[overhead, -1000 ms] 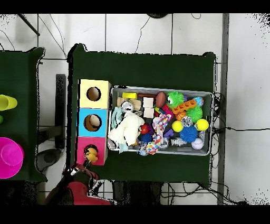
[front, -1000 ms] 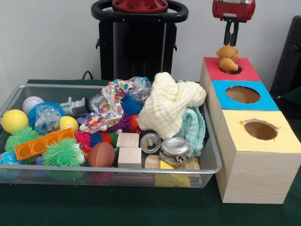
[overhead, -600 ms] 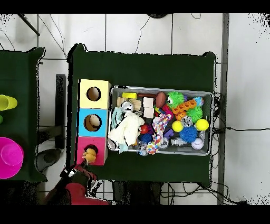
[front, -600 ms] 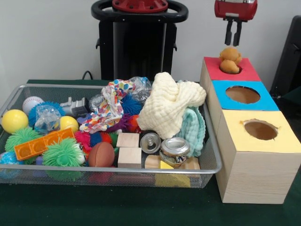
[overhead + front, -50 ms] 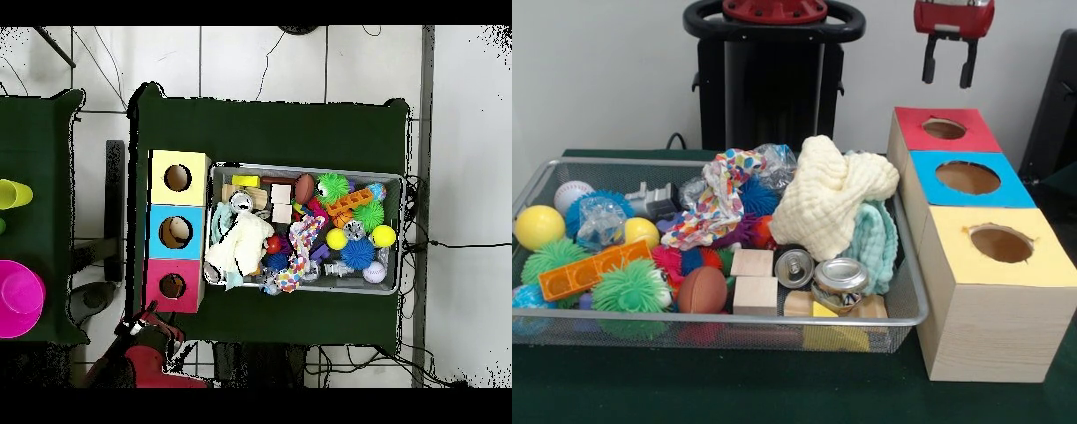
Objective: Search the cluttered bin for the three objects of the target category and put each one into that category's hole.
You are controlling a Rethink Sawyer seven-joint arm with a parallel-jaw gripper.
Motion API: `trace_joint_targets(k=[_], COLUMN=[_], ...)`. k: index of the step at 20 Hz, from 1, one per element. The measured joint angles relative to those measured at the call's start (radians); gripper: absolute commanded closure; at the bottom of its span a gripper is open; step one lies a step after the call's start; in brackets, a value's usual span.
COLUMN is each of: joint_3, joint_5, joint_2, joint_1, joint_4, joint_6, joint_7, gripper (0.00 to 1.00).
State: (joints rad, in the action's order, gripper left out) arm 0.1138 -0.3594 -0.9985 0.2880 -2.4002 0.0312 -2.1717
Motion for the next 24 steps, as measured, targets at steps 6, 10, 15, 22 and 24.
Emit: trace_joint_targets(k=[6, 10, 15, 22, 24], joint_3=[0.01, 0.053, 0.067, 0.057, 0.057], joint_5=[0.0, 0.003, 0.024, 0.068, 0.081], joint_2=[0.0, -0.011, -0.037, -0.023, -0.007], joint_1=[0.005, 0.035, 0.009, -0.125, -0.148], joint_4=[0.002, 0.016, 0.024, 0.025, 0.025], joint_6=[-0.038, -0.102, -0.154, -0.137, -0.119], joint_7=[0.0, 0.0, 0.0, 0.0, 0.0], gripper=[0.0, 0.0, 0.0, 0.0, 0.0])
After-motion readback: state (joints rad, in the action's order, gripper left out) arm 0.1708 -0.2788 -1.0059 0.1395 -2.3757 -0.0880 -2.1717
